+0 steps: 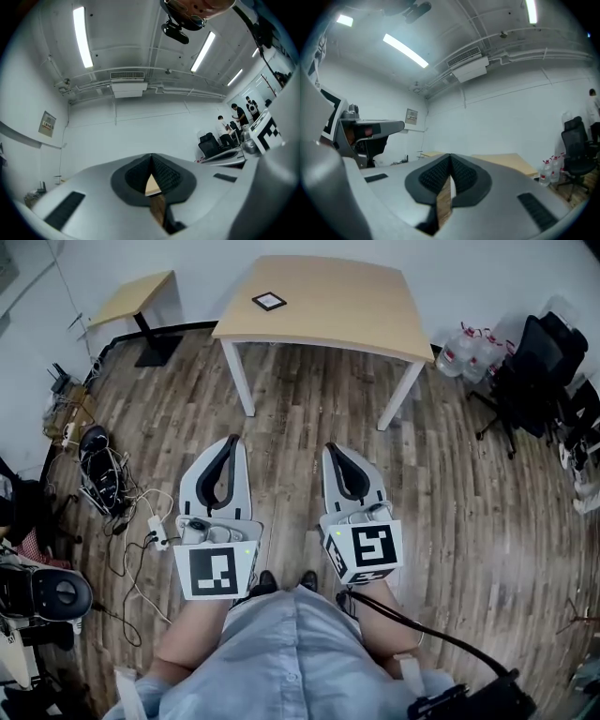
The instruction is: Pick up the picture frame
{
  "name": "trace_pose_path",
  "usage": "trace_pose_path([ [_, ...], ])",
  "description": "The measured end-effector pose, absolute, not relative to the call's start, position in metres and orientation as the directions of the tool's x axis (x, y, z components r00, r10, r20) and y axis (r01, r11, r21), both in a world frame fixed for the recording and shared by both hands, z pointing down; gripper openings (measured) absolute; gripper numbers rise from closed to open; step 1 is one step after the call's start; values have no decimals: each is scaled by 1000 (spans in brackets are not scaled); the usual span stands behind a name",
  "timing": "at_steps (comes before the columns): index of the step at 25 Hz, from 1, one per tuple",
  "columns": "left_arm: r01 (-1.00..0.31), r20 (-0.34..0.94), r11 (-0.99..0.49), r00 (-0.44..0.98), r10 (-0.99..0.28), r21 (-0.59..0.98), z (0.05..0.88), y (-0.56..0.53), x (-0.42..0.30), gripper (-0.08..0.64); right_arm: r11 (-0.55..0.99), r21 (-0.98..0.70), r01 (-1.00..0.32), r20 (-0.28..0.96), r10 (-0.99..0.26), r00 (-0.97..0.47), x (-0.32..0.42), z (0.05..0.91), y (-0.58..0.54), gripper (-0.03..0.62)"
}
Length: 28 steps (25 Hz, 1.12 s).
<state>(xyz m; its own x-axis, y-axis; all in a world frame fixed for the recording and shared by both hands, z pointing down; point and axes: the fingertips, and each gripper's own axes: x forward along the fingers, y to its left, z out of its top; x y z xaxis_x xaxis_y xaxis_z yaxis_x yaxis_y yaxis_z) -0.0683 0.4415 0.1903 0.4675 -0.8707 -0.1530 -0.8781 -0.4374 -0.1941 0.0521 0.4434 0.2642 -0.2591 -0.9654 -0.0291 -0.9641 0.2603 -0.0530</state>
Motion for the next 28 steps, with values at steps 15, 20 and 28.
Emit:
trace_pose_path([
  [15,-889,-116,-424,446,-888,-175,220,352,-66,2,241,-69,-968,2,-970,-242,65,295,357,2],
  [20,-891,-130,-430,448,-884,-147,221,279,-77,2,243,-42,-969,-7,-970,-243,52,290,282,2],
  [28,-889,-189,-438,457,-869,-135,203,174,-96,2,226,13,-974,-51,-973,-226,37,262,170,2],
])
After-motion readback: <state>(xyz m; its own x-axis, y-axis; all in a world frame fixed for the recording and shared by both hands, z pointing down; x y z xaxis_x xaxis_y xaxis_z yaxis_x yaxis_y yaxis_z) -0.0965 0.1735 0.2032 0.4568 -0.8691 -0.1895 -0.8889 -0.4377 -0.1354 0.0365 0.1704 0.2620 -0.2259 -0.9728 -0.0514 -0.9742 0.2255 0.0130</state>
